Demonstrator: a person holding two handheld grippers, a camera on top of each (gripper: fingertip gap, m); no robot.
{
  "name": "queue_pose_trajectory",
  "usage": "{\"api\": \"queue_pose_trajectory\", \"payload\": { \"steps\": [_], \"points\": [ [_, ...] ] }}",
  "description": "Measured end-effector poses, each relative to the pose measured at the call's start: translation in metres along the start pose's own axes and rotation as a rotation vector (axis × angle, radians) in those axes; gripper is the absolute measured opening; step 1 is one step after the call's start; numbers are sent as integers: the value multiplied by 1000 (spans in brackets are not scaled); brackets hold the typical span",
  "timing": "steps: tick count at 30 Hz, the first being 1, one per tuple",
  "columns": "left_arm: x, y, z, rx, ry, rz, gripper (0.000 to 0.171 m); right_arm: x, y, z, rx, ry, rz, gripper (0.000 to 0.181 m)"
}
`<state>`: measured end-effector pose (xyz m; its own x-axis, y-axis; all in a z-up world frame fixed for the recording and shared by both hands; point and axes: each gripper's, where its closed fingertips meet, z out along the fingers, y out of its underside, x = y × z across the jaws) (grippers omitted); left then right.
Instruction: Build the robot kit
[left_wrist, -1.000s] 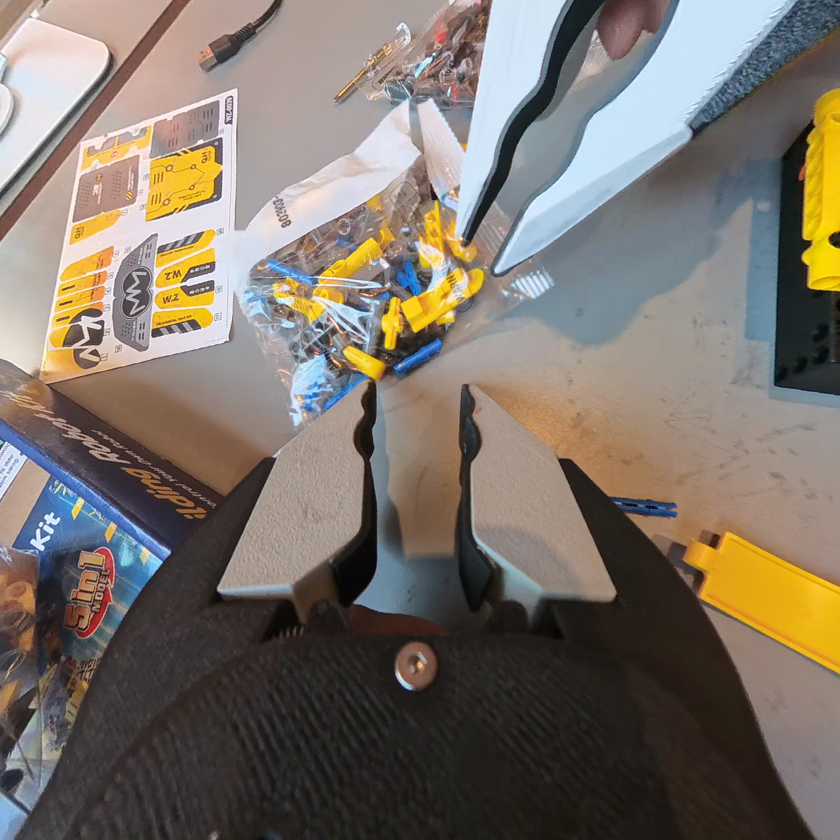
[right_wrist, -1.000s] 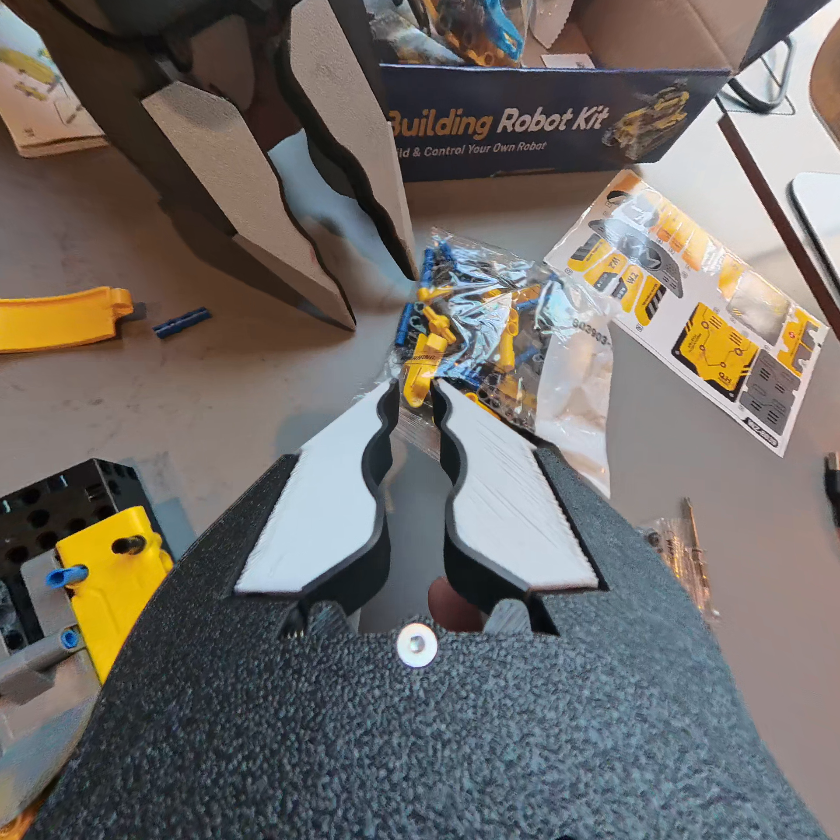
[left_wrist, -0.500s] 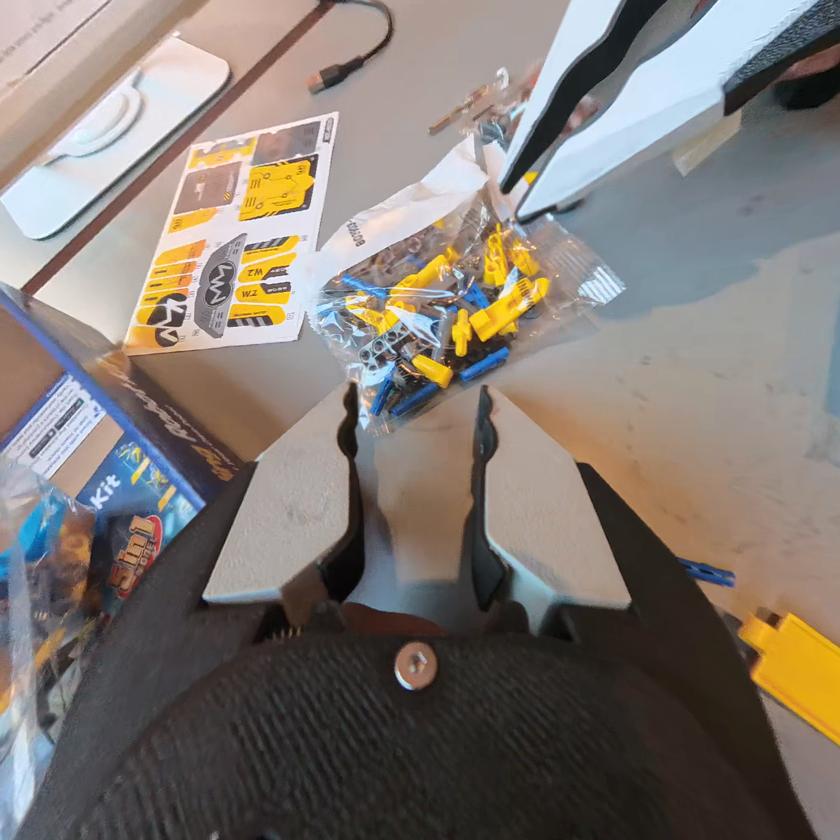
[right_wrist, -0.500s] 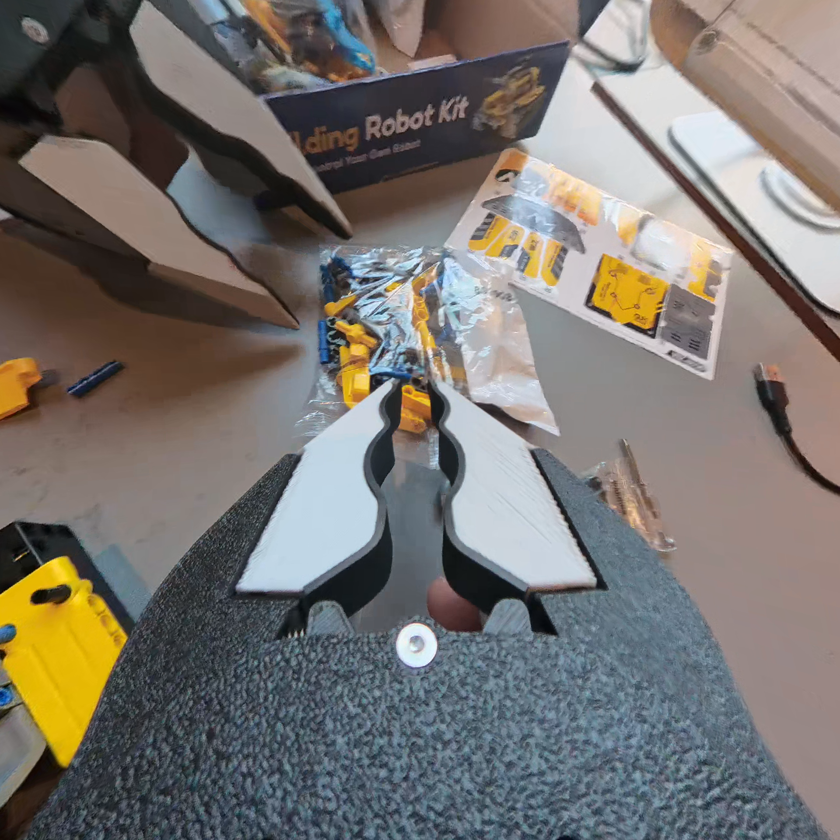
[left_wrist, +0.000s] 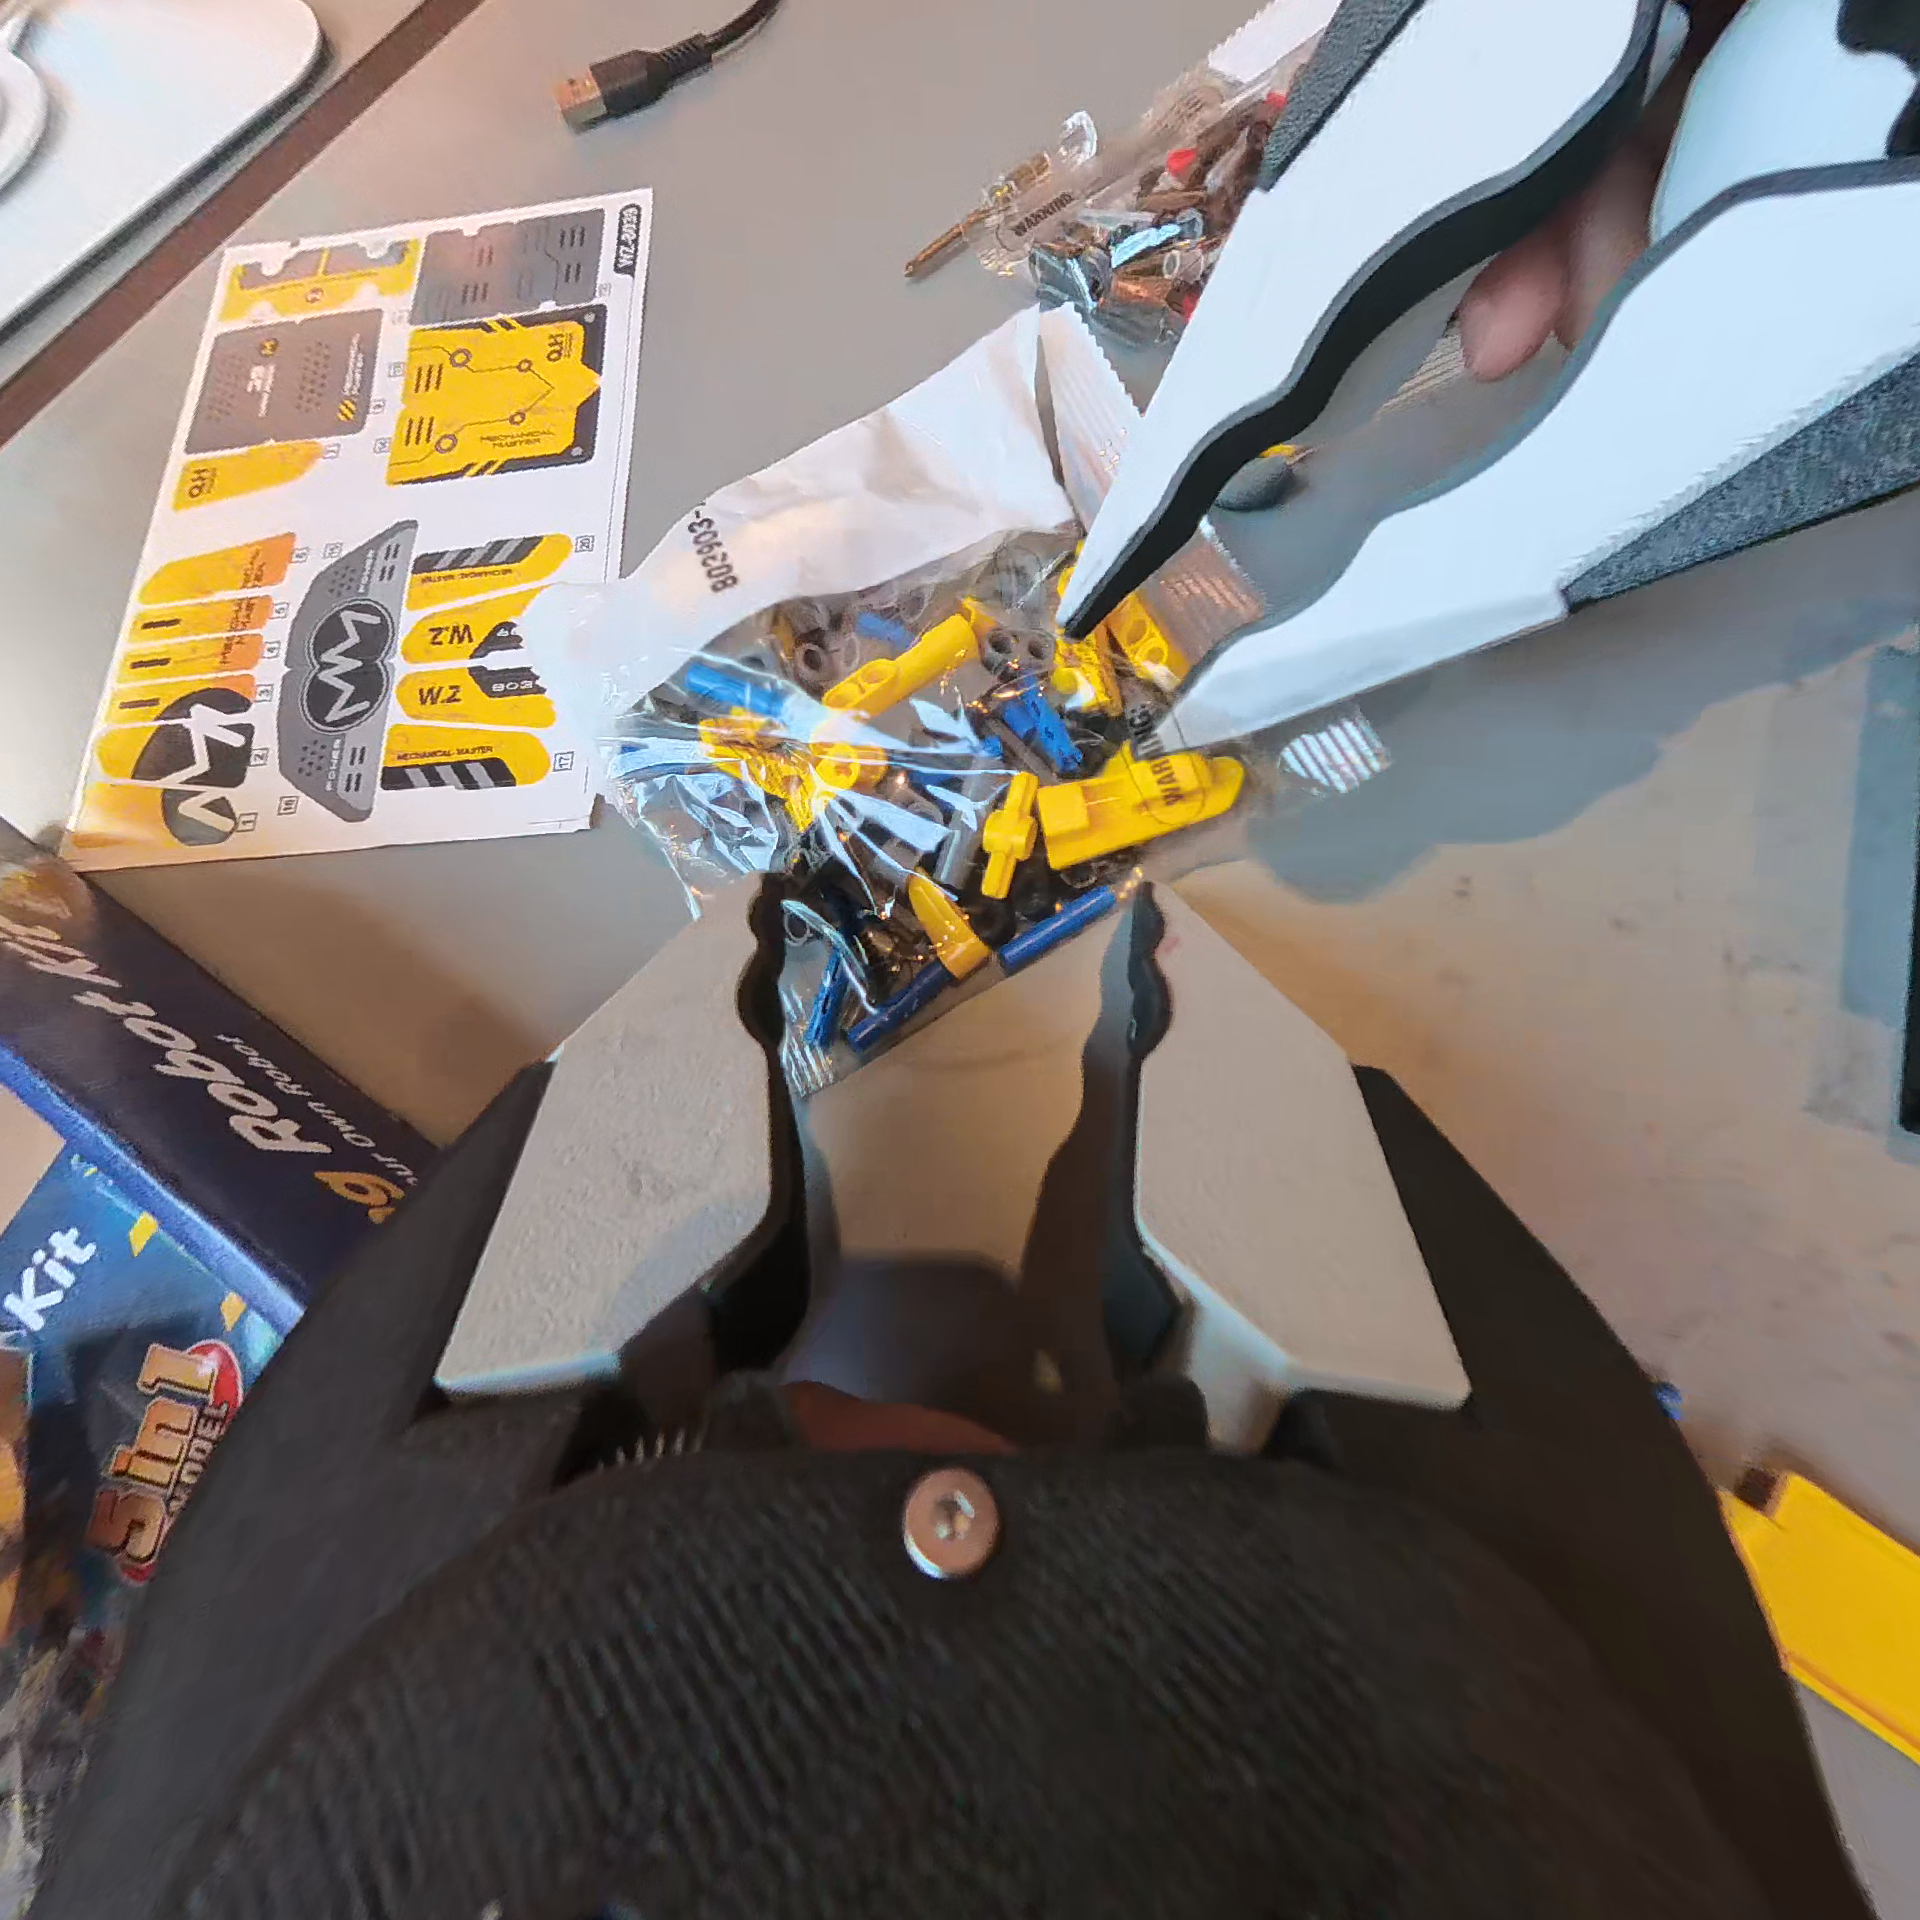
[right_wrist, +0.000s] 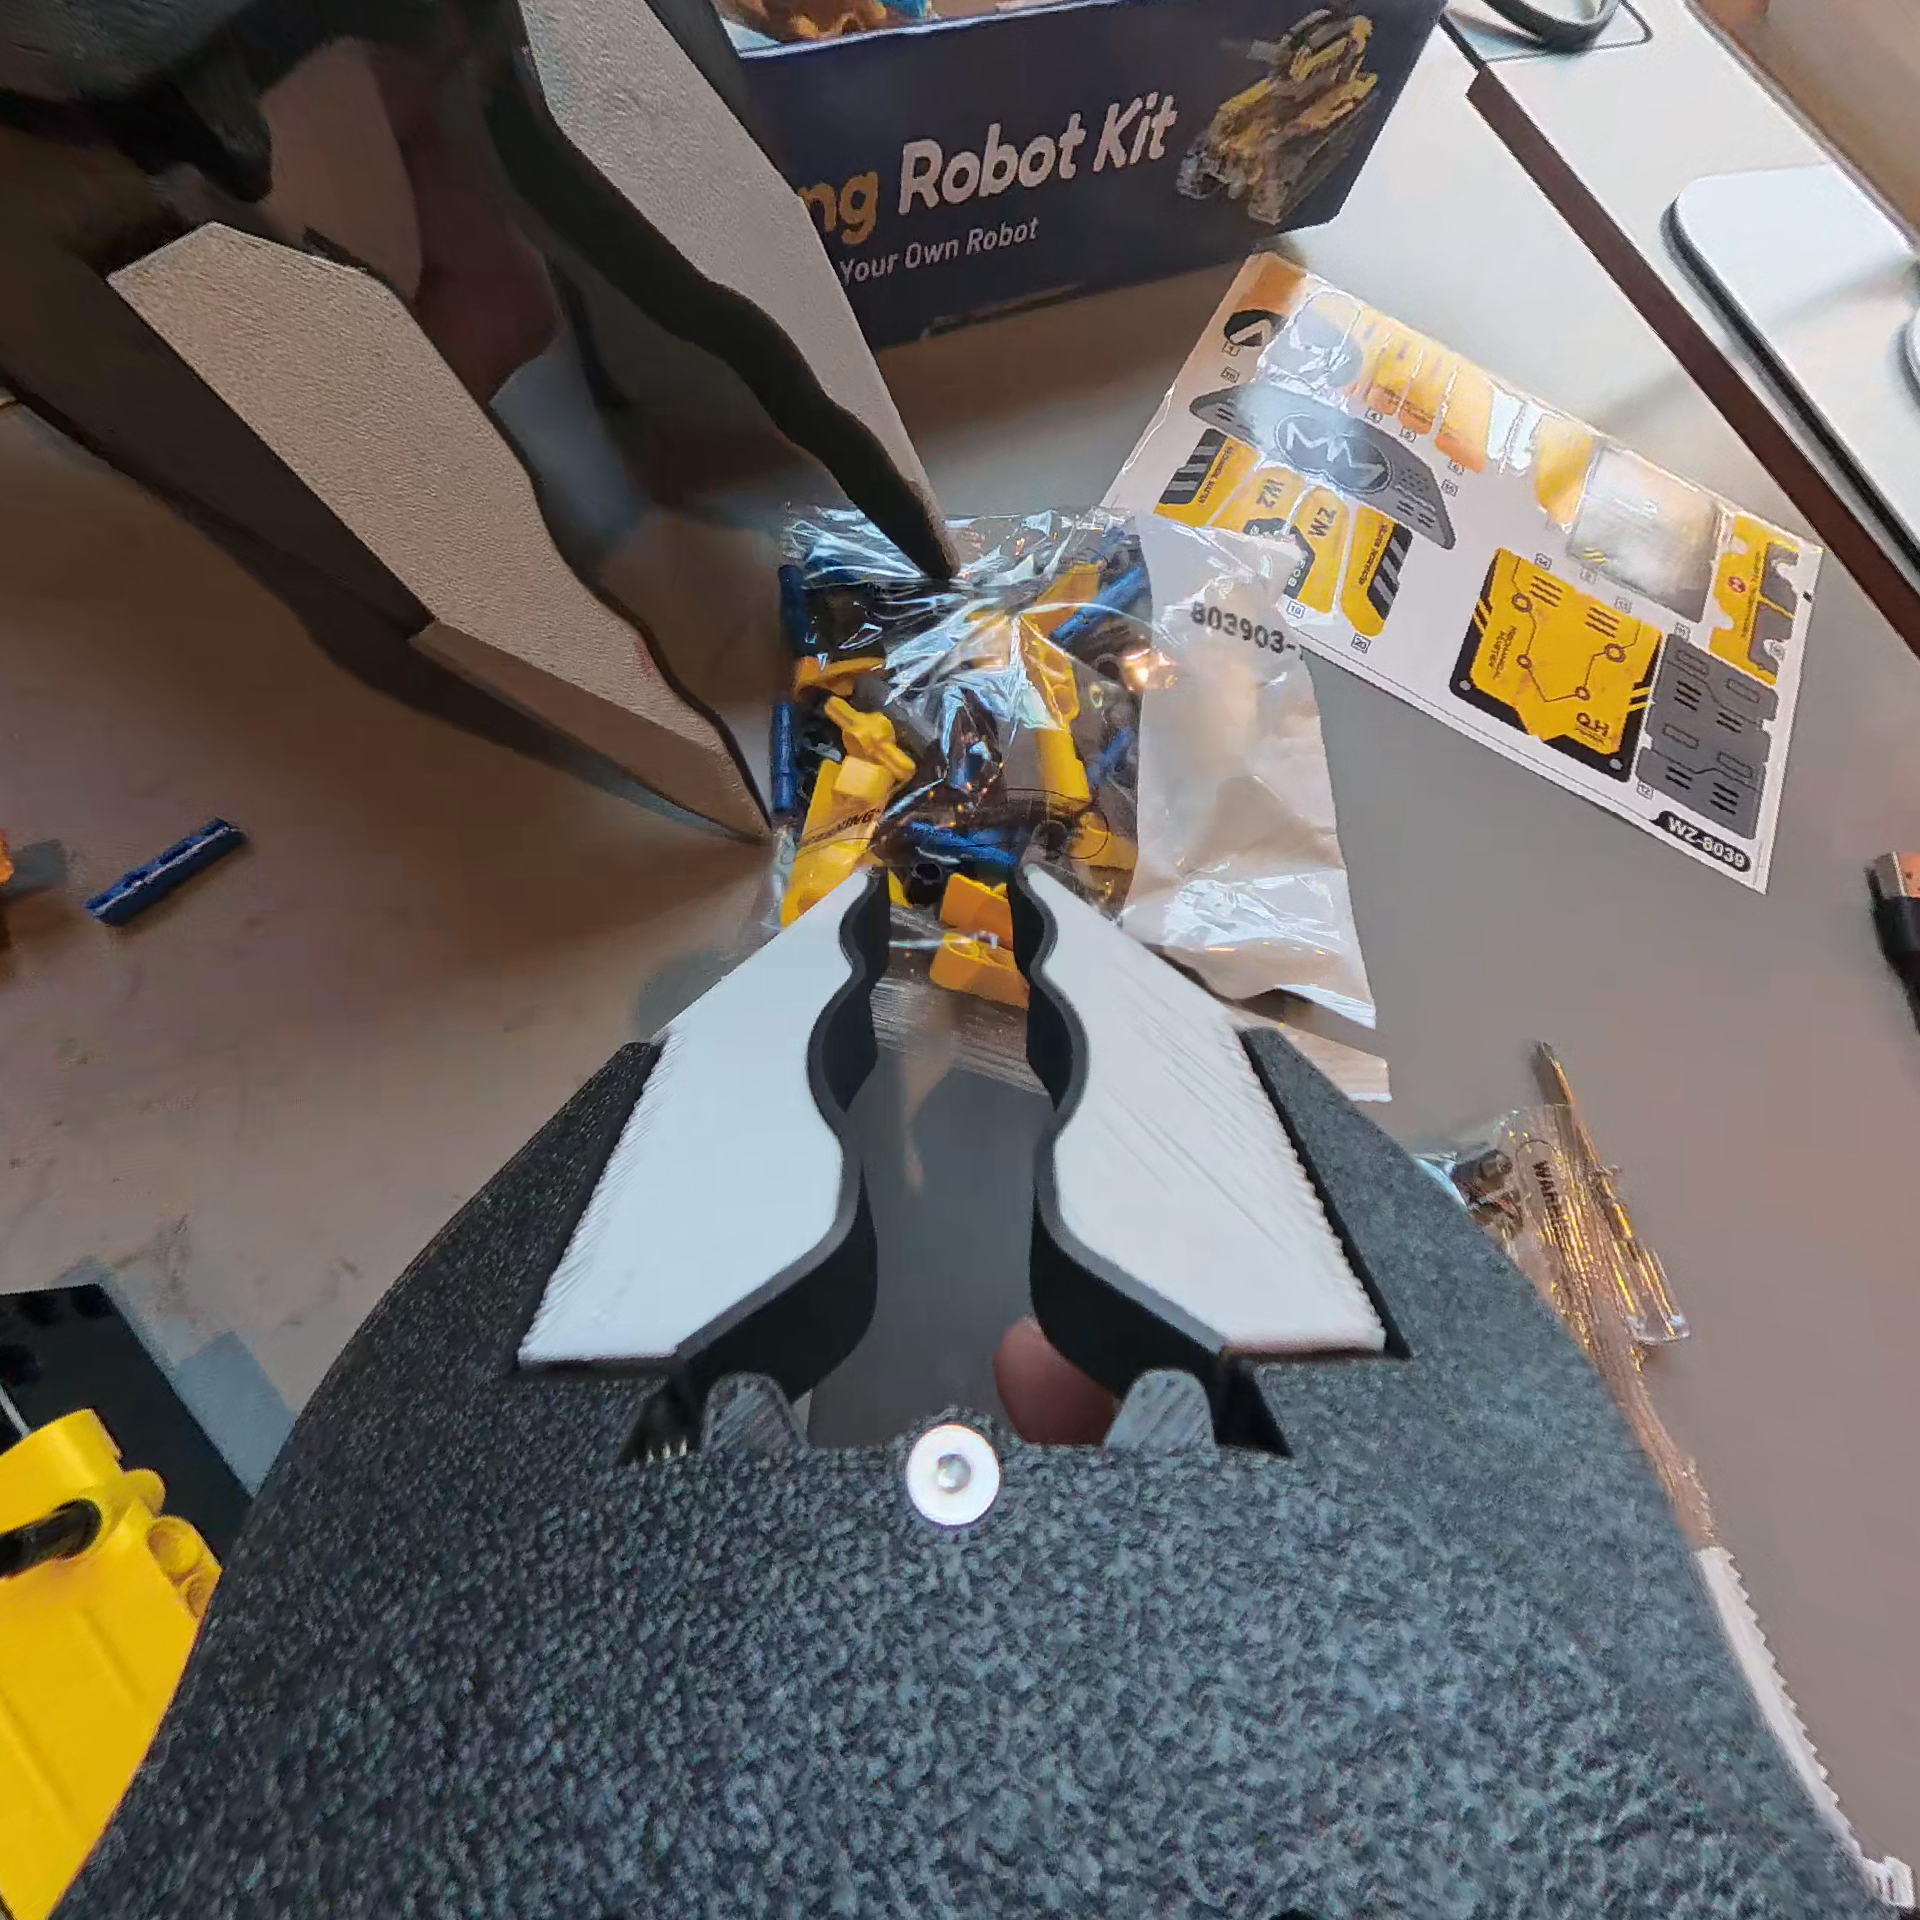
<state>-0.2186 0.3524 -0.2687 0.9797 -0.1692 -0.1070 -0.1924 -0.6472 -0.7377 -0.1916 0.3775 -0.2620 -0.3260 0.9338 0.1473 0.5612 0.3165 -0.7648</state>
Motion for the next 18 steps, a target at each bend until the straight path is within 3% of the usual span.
{"api": "queue_pose_trajectory", "payload": {
  "steps": [18],
  "points": [
    [1,3,-2,-4,-17,31,48,7,9,-6,-40,-33,145,19]
  ]
}}
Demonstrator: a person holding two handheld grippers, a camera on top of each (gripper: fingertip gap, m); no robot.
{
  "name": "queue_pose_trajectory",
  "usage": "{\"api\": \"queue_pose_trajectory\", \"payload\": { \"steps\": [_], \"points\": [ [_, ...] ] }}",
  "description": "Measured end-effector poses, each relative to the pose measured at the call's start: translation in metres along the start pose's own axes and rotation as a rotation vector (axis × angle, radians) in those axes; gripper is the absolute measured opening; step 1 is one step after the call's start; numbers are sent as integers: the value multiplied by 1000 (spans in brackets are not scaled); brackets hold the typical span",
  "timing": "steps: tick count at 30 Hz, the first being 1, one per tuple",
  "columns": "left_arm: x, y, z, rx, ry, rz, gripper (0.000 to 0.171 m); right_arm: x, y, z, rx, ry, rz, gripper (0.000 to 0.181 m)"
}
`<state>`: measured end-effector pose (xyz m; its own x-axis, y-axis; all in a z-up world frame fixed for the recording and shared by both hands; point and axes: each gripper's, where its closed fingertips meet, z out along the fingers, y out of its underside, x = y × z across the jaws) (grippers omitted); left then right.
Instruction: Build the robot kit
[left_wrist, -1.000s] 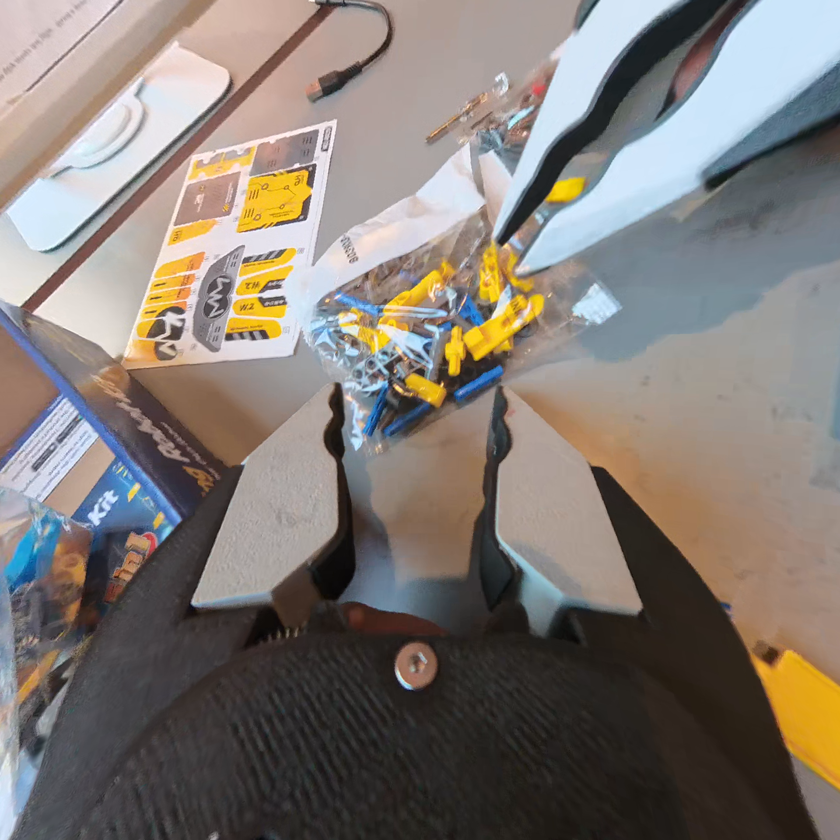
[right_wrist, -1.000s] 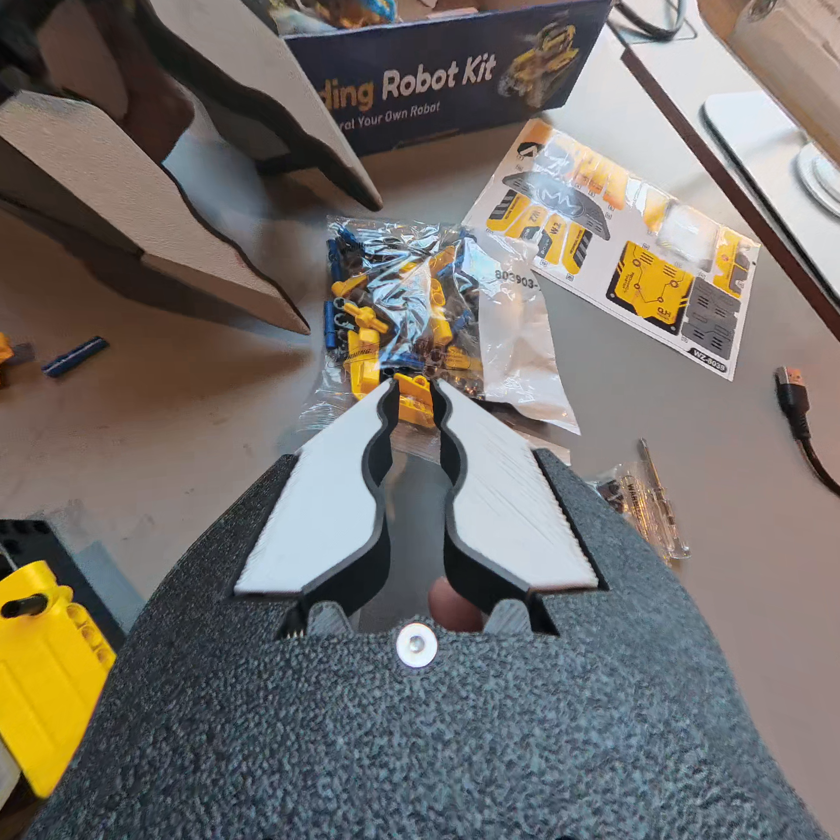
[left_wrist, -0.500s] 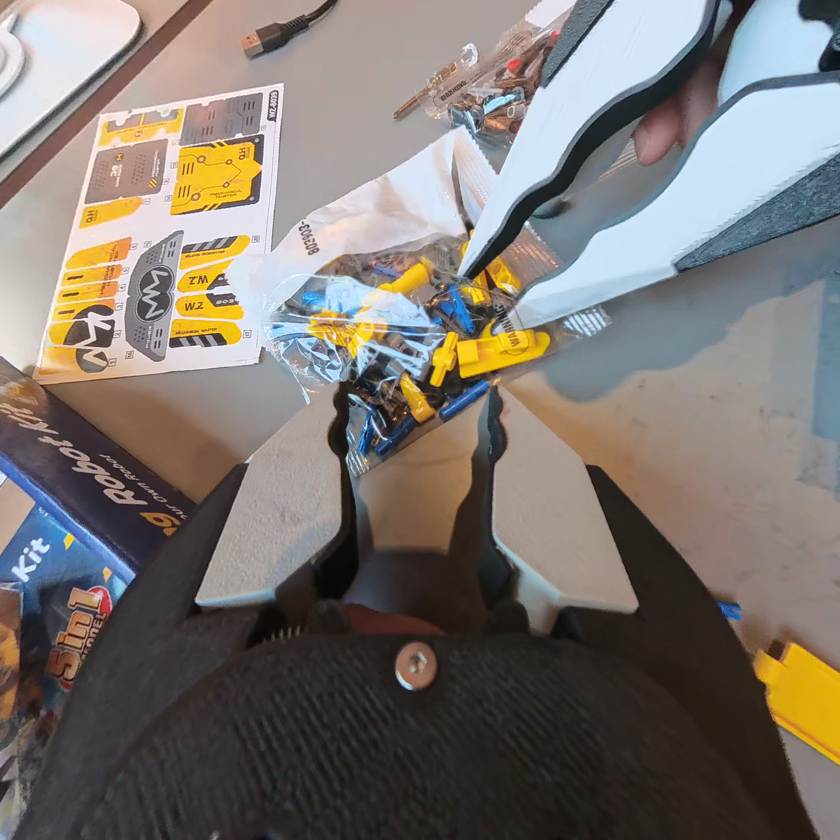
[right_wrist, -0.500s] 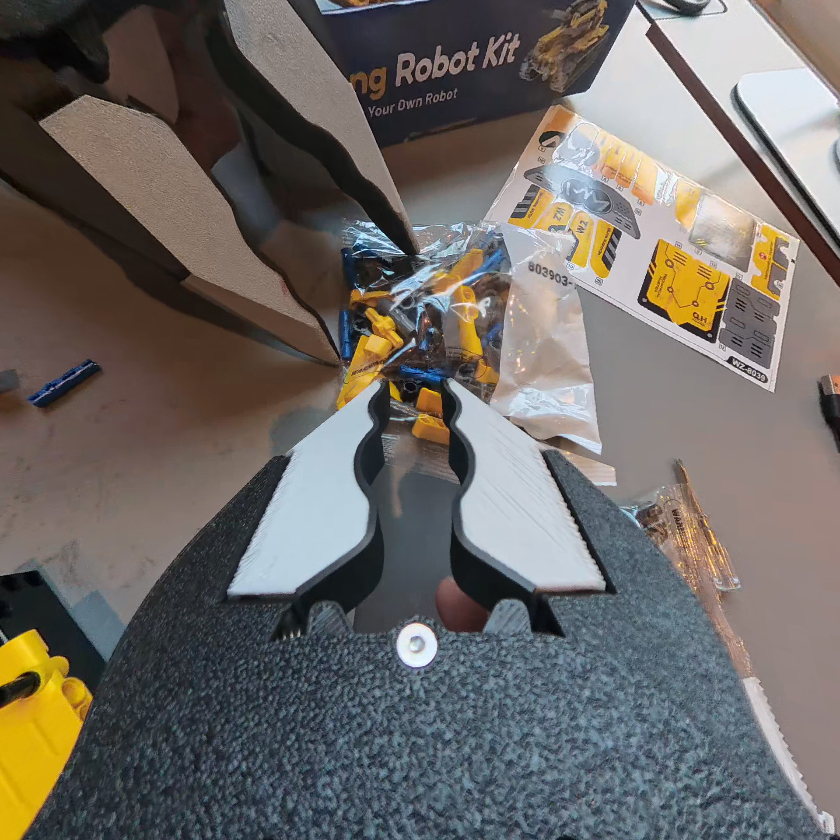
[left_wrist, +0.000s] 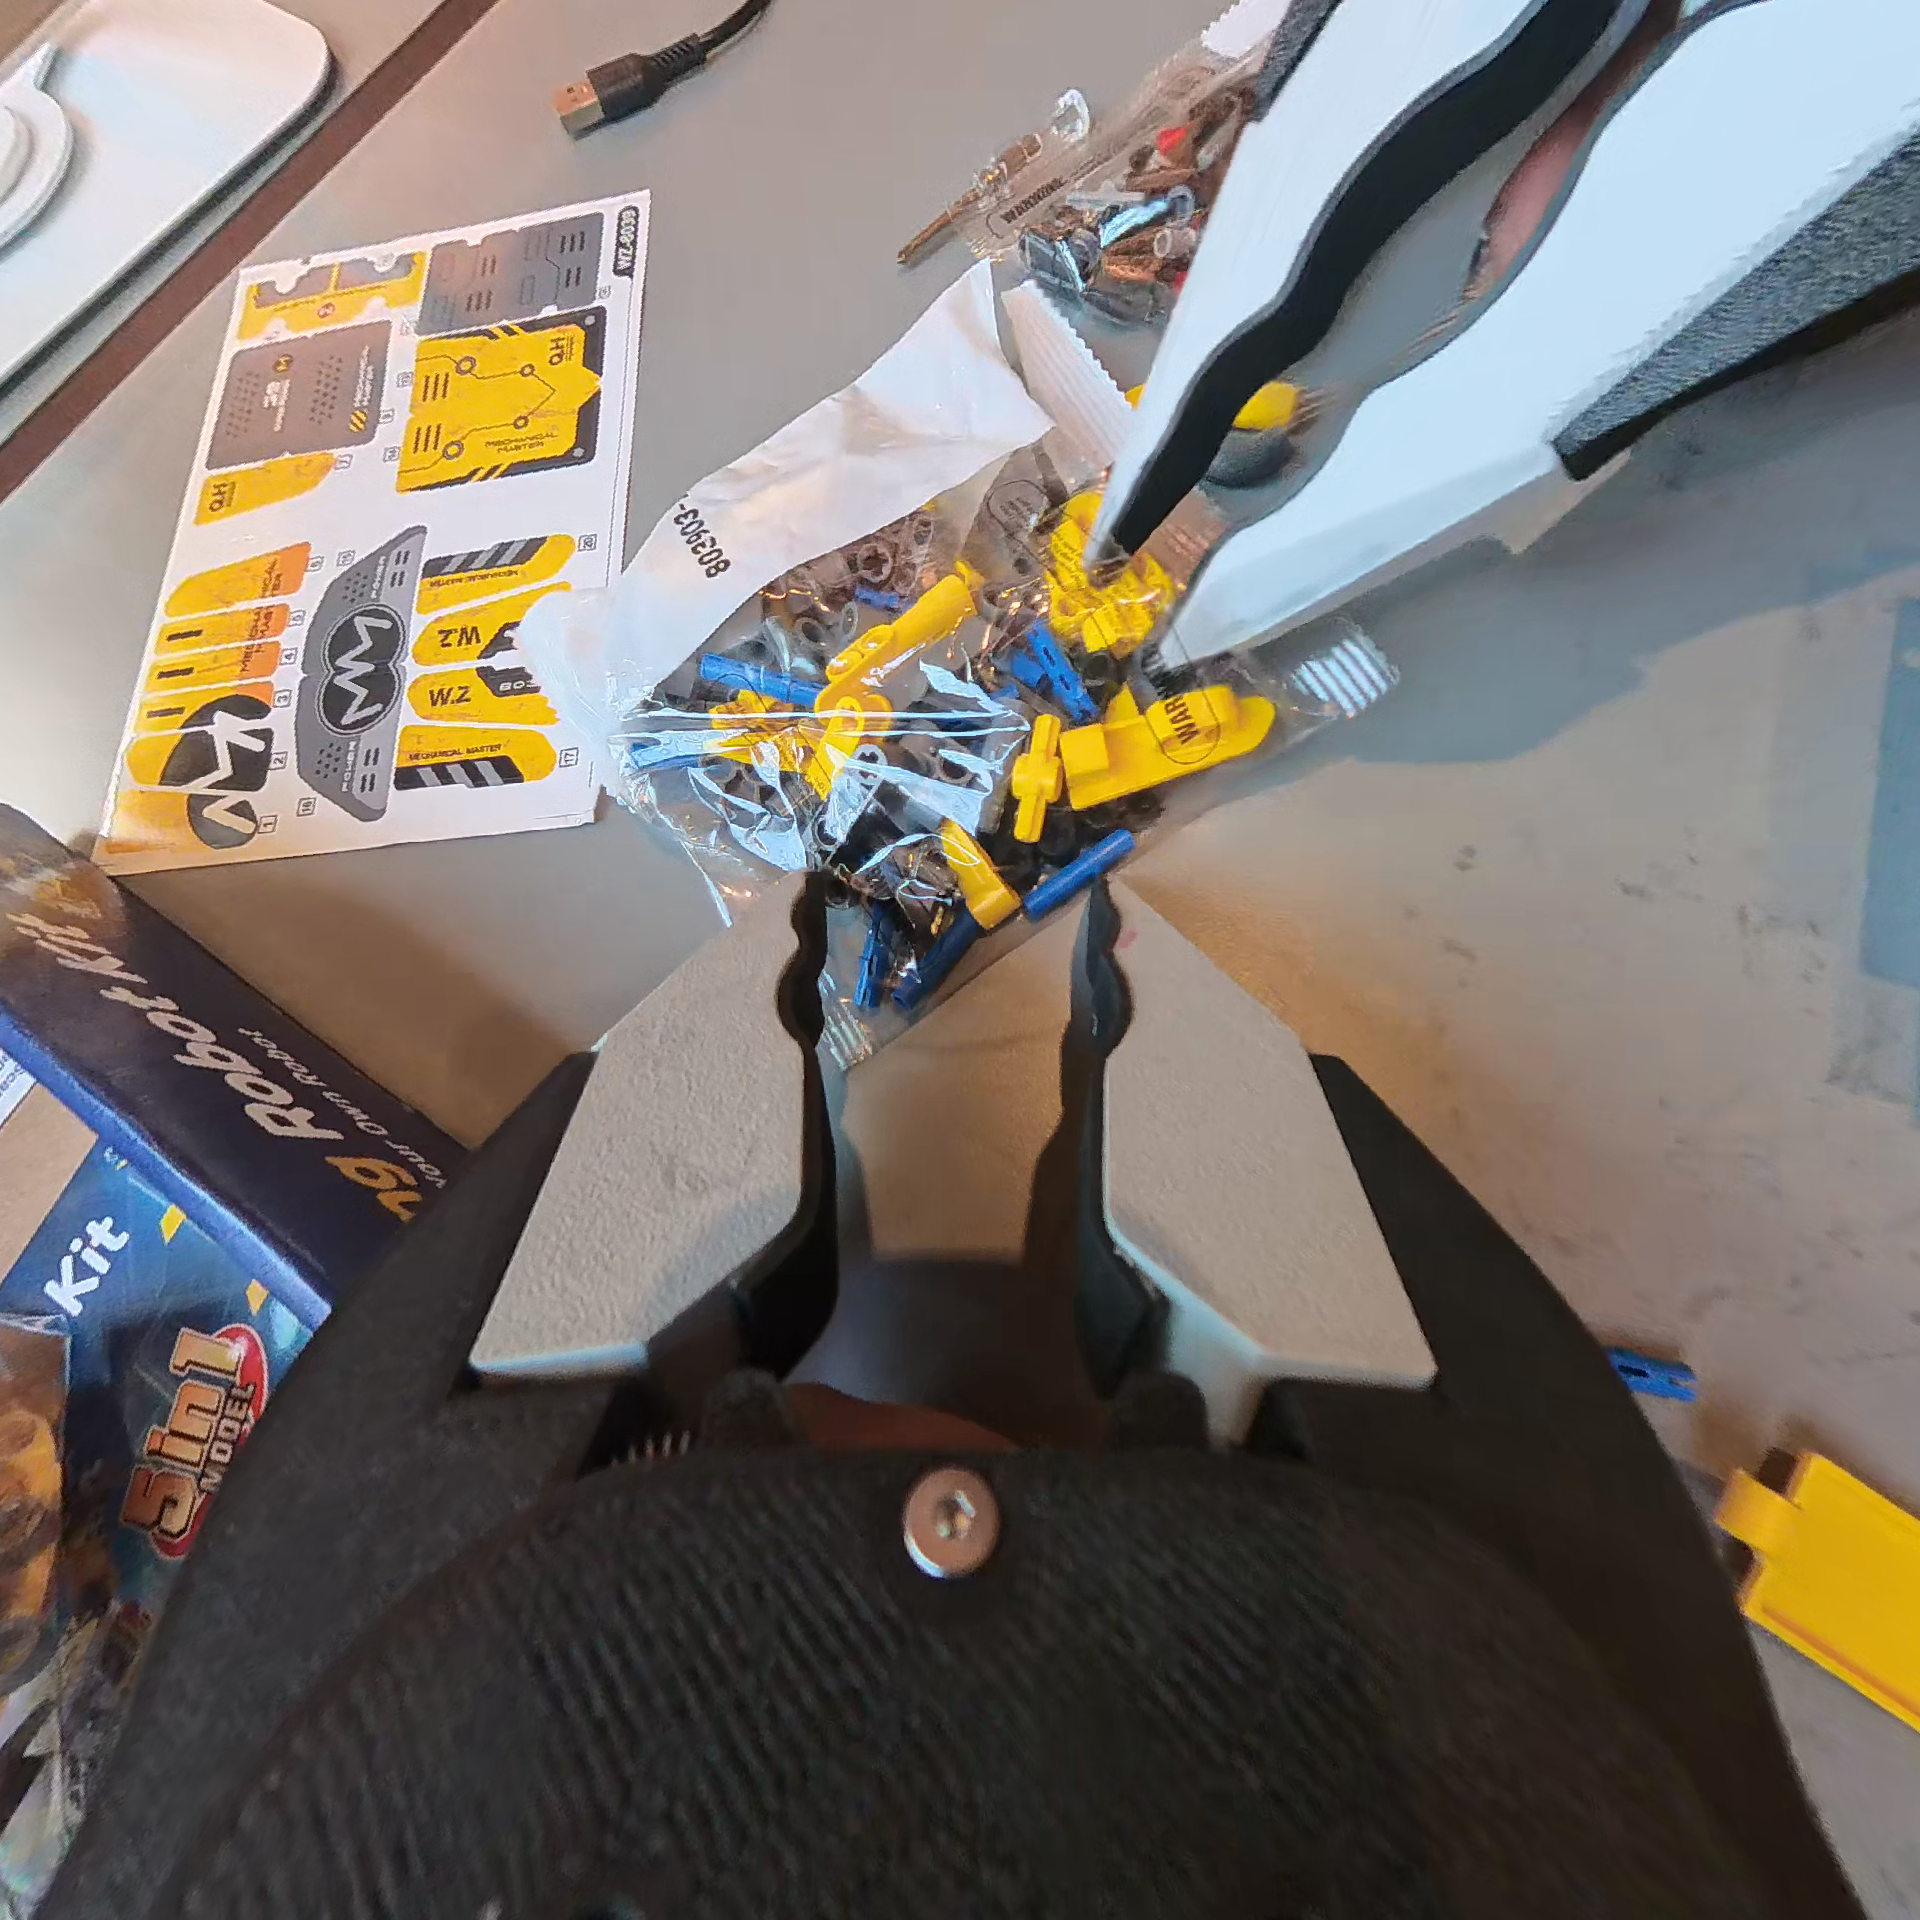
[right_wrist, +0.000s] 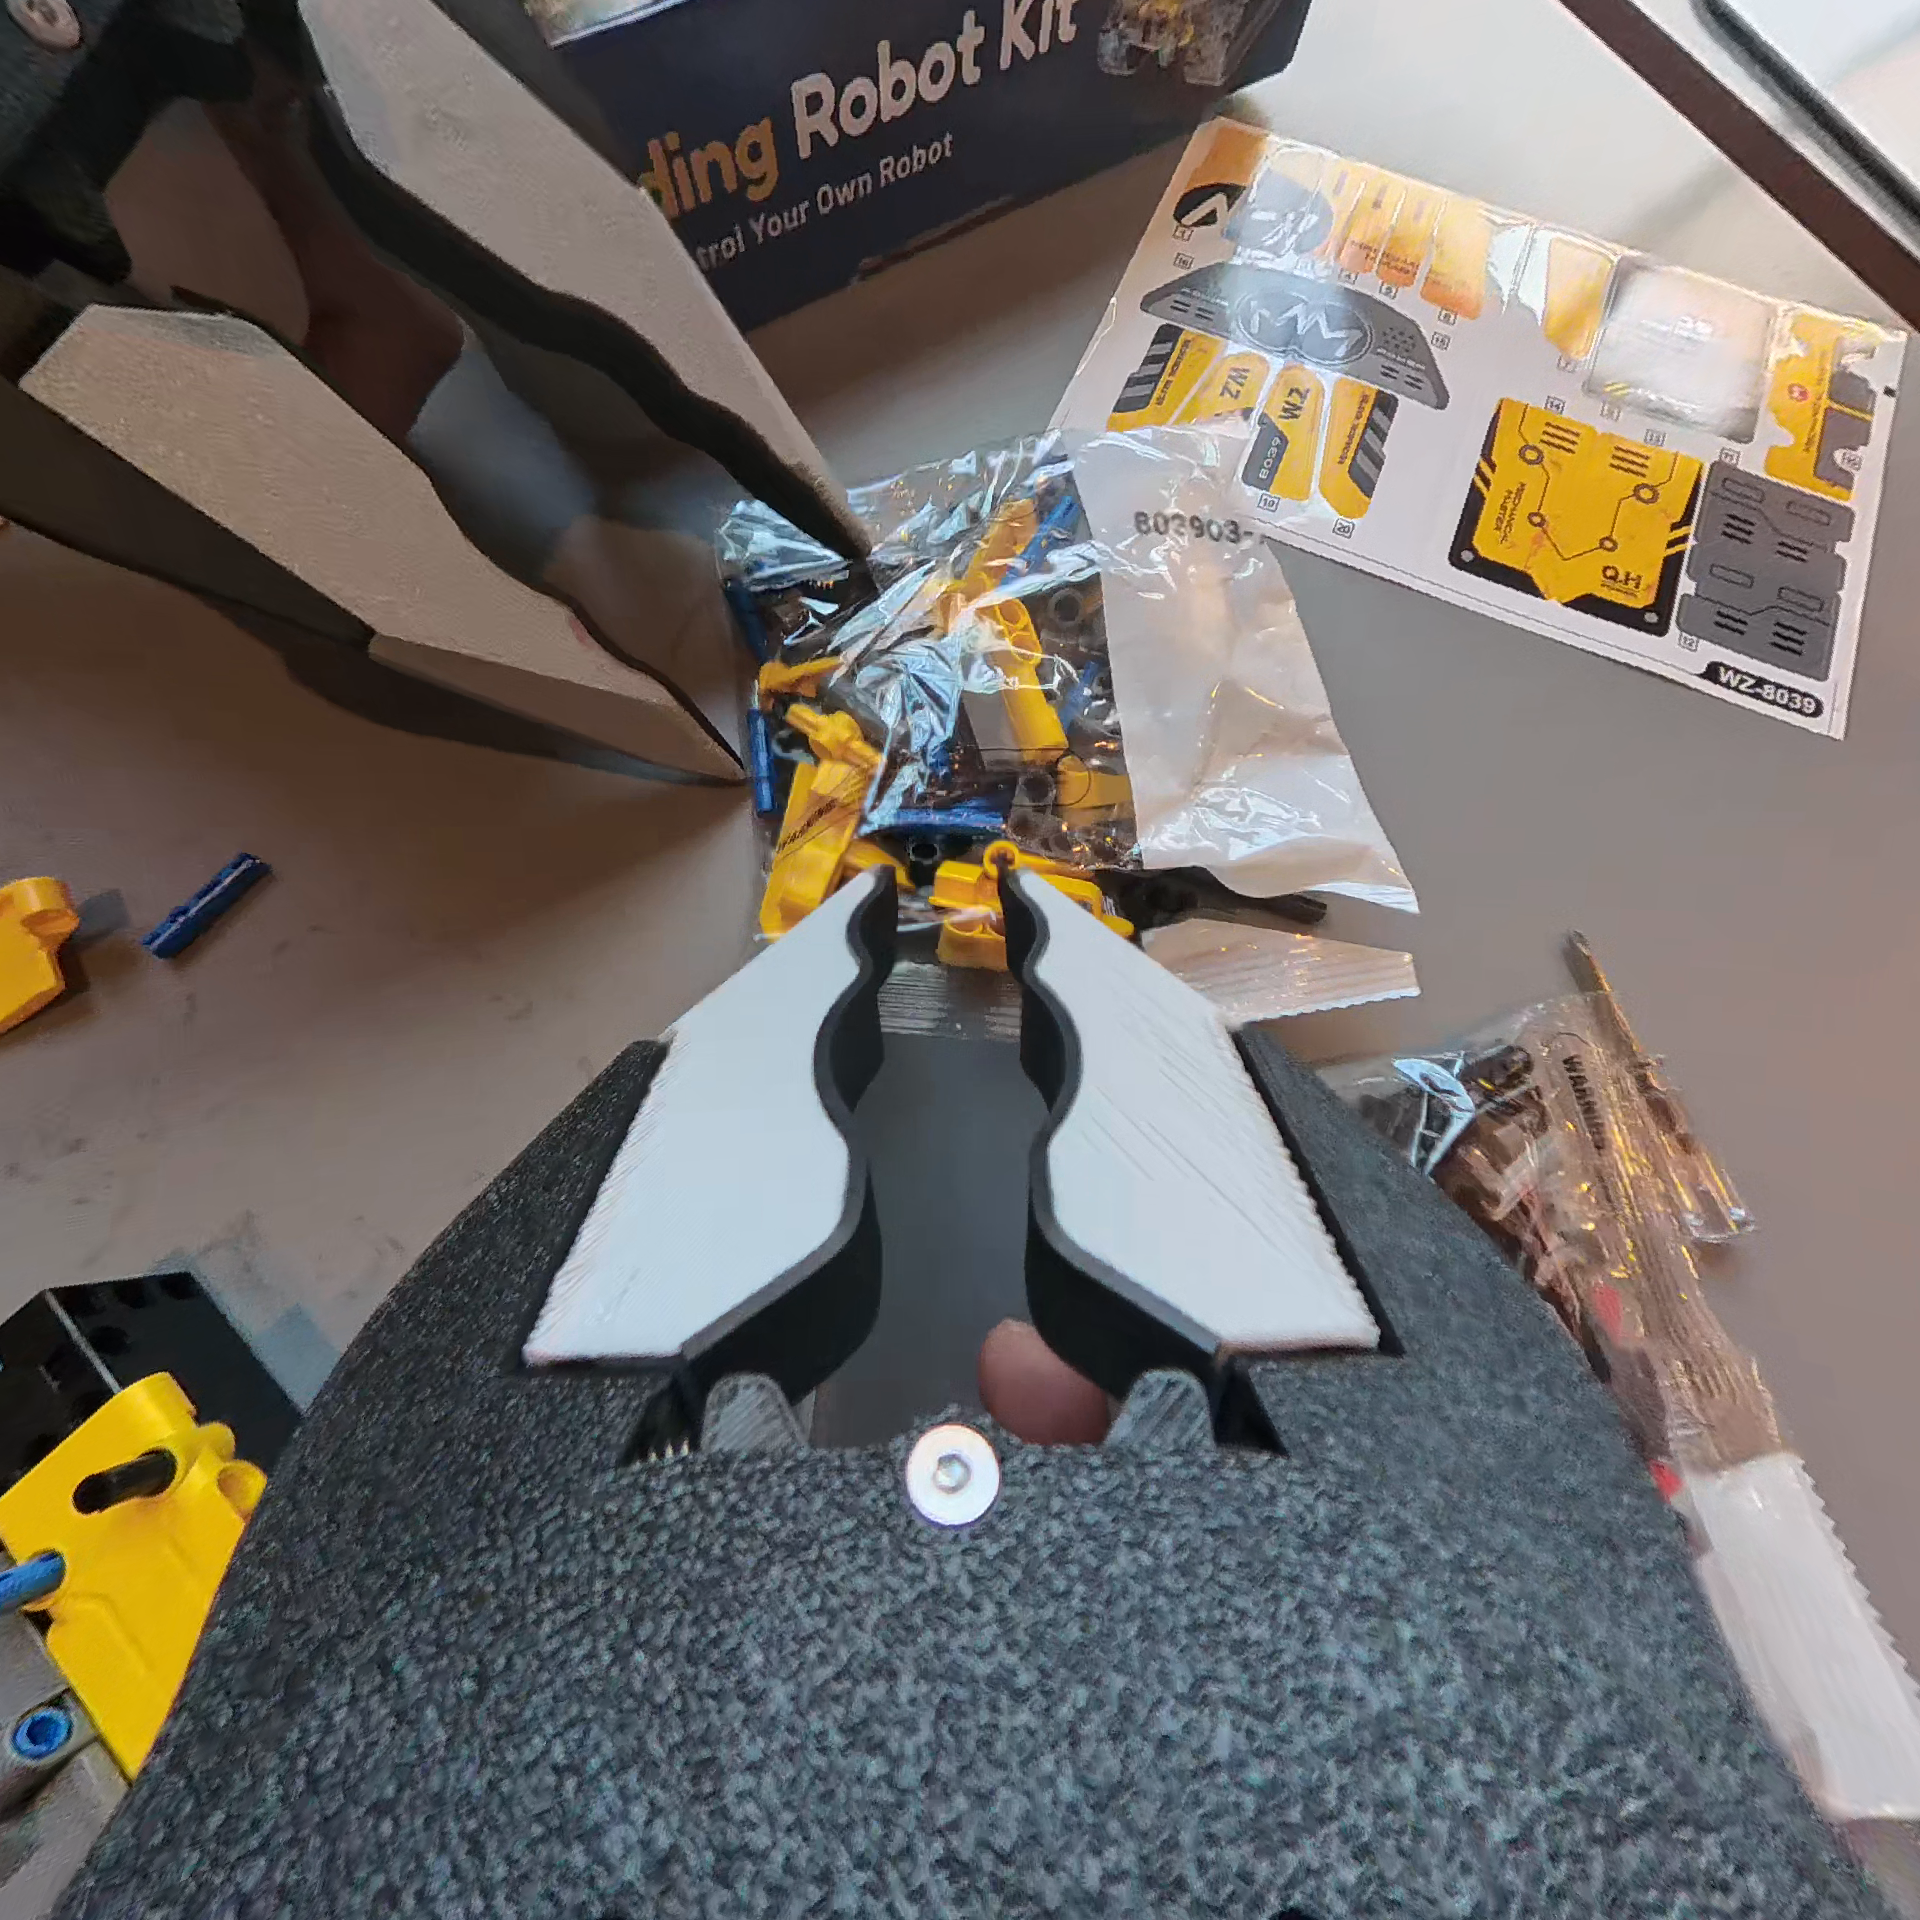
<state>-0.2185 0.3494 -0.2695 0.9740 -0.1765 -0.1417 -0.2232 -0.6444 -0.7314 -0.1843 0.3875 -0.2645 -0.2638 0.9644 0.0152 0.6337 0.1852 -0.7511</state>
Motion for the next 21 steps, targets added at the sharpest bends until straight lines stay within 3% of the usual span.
{"api": "queue_pose_trajectory", "payload": {
  "steps": [3,9,14,21],
  "points": [
    [1,0,0,2,0,14,45,-1,-3,5,13,9,-40,24],
    [2,0,0,3,-2,20,44,-2,-5,8,11,59,-133,15],
    [2,0,0,3,-2,22,43,0,-9,7,37,65,-122,25],
    [2,0,0,3,-5,26,42,-2,-5,12,-1,85,-166,11]
  ]
}}
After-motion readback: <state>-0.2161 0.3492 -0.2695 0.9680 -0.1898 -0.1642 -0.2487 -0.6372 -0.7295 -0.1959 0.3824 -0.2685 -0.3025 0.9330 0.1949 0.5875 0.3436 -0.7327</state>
